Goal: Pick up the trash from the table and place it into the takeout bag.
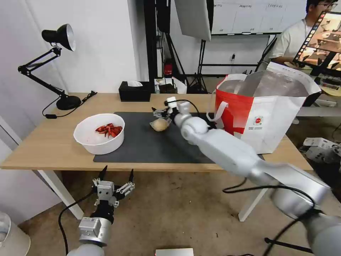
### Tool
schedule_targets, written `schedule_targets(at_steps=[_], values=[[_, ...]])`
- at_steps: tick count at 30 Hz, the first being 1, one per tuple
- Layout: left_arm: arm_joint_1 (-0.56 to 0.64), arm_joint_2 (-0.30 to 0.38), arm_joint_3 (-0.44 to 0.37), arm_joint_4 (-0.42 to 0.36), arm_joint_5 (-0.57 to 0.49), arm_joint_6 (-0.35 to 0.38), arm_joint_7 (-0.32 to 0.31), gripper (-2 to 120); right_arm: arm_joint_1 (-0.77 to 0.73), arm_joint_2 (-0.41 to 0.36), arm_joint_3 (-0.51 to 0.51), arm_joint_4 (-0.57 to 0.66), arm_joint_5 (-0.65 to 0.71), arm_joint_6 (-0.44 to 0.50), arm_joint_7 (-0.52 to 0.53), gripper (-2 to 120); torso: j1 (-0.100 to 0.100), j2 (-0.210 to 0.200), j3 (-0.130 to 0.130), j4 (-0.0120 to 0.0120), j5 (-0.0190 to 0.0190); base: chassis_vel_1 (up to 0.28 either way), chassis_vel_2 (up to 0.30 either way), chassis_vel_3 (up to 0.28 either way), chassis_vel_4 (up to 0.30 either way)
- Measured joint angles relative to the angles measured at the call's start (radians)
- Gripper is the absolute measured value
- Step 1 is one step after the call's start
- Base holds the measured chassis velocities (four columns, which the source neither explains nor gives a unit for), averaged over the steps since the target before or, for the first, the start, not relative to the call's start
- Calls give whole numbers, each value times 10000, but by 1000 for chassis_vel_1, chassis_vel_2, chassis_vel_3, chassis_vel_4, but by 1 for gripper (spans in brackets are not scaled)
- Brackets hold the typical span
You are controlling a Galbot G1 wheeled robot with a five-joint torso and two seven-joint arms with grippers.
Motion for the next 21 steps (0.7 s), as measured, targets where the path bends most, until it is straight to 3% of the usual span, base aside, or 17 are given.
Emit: schedule_targets(at_steps=[6, 12, 21], values=[[41, -17, -46, 0, -3, -54, -8, 100, -20, 306, 31, -345, -309, -669, -254, 100, 0, 1, 0, -3, 1, 0, 0, 0, 0], [52, -39, -28, 0, 0, -74, -9, 100, -232, 232, 51, 50, -601, -1434, 320, 100, -1, 1, -1, -3, 3, 0, 0, 0, 0], [127, -28, 10, -45, 34, -110, -8, 100, -398, 123, 73, 219, -616, -1886, 438, 100, -1, 2, -1, -3, 4, 0, 0, 0, 0]])
